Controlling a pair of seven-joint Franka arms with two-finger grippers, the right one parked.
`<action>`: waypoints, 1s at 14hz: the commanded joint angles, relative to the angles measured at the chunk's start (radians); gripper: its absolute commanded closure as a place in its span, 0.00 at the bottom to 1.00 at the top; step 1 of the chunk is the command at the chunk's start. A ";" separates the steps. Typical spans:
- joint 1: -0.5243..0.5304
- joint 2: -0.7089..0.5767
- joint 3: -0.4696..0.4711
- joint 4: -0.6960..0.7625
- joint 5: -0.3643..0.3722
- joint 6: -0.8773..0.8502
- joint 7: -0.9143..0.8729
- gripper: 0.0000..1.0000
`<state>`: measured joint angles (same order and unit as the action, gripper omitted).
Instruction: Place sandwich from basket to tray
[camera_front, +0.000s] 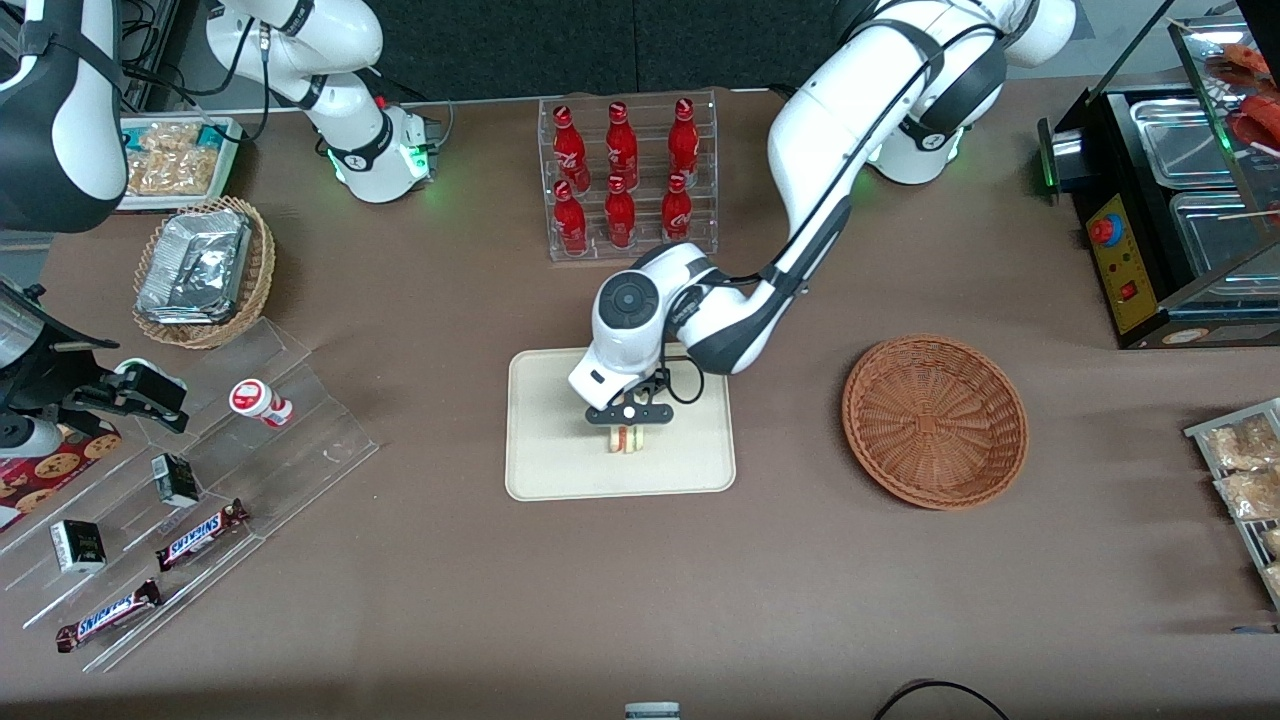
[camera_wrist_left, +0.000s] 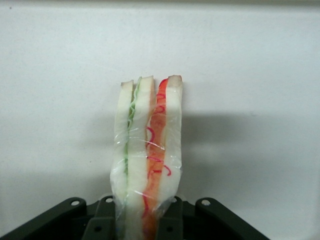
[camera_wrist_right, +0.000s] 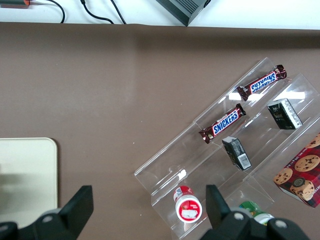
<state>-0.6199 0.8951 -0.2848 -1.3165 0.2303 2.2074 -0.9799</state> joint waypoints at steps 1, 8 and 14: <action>-0.026 0.034 0.015 0.046 0.050 0.003 -0.062 0.72; 0.041 -0.143 0.010 0.034 -0.006 -0.125 -0.050 0.00; 0.306 -0.528 -0.001 -0.301 -0.208 -0.207 0.295 0.01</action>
<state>-0.4168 0.5523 -0.2770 -1.3815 0.1067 1.9767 -0.8115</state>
